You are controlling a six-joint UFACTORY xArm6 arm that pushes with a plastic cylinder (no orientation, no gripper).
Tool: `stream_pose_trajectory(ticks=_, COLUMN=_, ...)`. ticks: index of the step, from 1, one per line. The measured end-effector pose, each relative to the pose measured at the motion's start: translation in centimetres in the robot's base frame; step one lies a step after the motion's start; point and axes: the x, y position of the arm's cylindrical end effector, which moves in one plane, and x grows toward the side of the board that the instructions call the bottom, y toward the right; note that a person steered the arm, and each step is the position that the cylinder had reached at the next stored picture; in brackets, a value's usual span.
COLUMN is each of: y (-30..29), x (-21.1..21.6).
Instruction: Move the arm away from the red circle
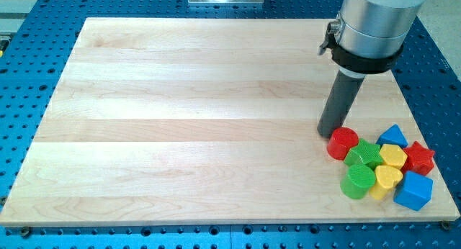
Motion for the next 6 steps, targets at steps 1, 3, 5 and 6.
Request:
stream_pose_trajectory(ticks=1, y=0.0, x=0.0)
stream_pose_trajectory(ticks=3, y=3.0, x=-11.5)
stream_pose_trajectory(ticks=5, y=17.9, x=-4.7)
stream_pose_trajectory(ticks=6, y=18.9, x=-2.8)
